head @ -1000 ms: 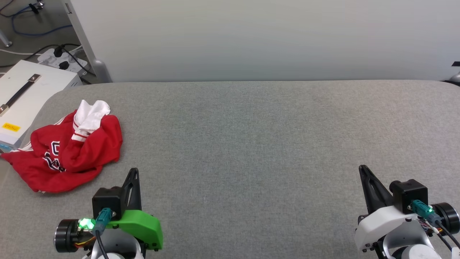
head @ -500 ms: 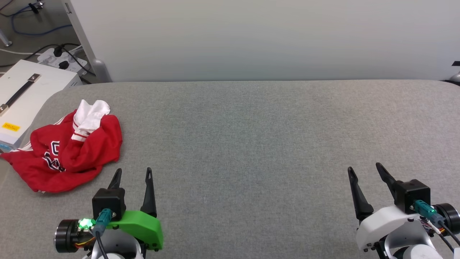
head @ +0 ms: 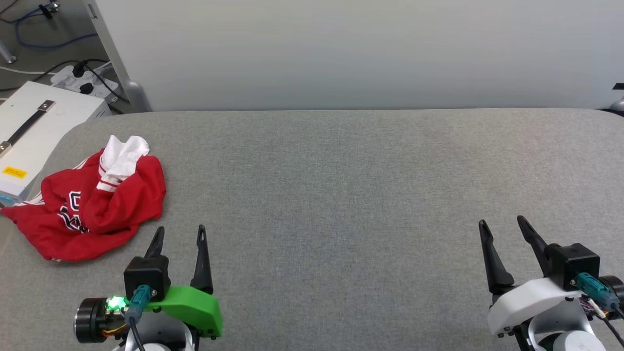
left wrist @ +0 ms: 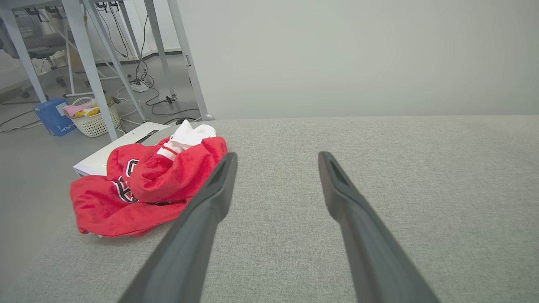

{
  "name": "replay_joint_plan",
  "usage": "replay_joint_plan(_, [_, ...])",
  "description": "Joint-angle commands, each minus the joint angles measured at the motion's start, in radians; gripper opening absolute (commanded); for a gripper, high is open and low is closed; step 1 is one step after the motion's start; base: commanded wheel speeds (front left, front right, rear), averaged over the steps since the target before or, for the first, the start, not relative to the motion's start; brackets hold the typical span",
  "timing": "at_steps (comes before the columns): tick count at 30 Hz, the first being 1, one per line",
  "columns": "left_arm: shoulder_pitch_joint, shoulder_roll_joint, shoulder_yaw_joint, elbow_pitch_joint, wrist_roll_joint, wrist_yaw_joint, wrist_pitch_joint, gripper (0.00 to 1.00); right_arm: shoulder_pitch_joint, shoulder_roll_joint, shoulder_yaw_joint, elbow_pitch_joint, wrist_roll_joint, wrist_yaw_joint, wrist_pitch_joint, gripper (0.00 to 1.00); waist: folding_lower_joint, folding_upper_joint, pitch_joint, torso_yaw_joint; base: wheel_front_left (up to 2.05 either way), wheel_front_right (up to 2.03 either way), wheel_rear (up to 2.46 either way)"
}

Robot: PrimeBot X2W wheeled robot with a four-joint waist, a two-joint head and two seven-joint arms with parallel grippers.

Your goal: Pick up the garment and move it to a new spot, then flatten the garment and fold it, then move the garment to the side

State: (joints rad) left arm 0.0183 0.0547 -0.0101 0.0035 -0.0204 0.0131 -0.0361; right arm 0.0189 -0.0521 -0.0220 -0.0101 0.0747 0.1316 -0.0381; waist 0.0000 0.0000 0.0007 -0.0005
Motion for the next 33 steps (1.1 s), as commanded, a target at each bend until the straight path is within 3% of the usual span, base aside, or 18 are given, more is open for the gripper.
replay_joint_plan(1, [-0.007,-0.001,-0.002,0.002,-0.004,0.007,-0.011,1.00,0.009,0.000,-0.005,-0.010,0.014,0.000,-0.012,1.00,0.0000,0.0000,0.000,0.000,0.00,0.00,0.00])
replay_joint_plan(33, [-0.003,-0.002,-0.015,0.038,-0.030,0.027,-0.077,1.00,0.053,0.001,0.000,-0.019,0.065,0.000,-0.077,1.00,0.0000,0.0000,0.002,0.000,0.00,0.00,0.00])
